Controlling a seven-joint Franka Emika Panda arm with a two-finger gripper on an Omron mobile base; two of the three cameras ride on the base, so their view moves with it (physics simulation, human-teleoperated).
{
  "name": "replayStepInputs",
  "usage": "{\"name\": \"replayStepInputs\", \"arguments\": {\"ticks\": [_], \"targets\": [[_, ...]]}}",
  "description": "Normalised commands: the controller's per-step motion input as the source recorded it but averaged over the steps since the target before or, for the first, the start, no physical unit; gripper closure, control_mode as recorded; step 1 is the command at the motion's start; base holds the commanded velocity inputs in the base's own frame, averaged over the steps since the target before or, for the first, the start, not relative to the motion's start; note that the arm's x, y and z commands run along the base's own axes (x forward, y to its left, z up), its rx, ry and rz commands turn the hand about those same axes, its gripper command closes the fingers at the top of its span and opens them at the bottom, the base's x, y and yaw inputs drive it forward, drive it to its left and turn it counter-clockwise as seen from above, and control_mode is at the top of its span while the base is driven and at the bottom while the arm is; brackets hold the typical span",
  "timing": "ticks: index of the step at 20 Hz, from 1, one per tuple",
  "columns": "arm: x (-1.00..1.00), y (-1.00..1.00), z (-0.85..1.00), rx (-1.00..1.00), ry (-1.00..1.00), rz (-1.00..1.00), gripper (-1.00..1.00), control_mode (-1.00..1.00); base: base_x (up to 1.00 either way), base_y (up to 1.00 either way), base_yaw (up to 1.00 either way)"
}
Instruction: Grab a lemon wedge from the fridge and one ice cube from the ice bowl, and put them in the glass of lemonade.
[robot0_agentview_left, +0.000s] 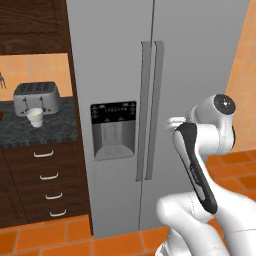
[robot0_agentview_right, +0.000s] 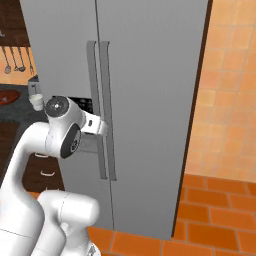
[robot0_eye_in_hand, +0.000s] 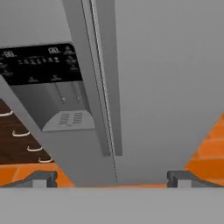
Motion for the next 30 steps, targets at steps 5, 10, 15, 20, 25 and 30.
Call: {"name": "replayStepInputs", "arguments": {"ticks": [5, 10, 15, 20, 25, 30], "targets": [[0.65, -0.09, 0.01, 0.0, -0.21, 0.0, -1.0, -1.0, 0.0, 0.0, 0.0], [0.73, 0.0, 0.13, 0.0, -0.08, 0.0, -1.0, -1.0, 0.0, 0.0, 0.0], [0.81, 0.0, 0.22, 0.0, 0.0, -0.01, -1.0, -1.0, 0.0, 0.0, 0.0], [0.78, -0.03, 0.22, 0.0, 0.0, -0.03, -1.0, -1.0, 0.0, 0.0, 0.0], [0.57, -0.01, 0.17, 0.0, 0.0, -0.01, -1.0, -1.0, 0.0, 0.0, 0.0], [0.58, 0.0, 0.24, 0.0, 0.0, 0.0, -1.0, -1.0, 0.0, 0.0, 0.0]]}}
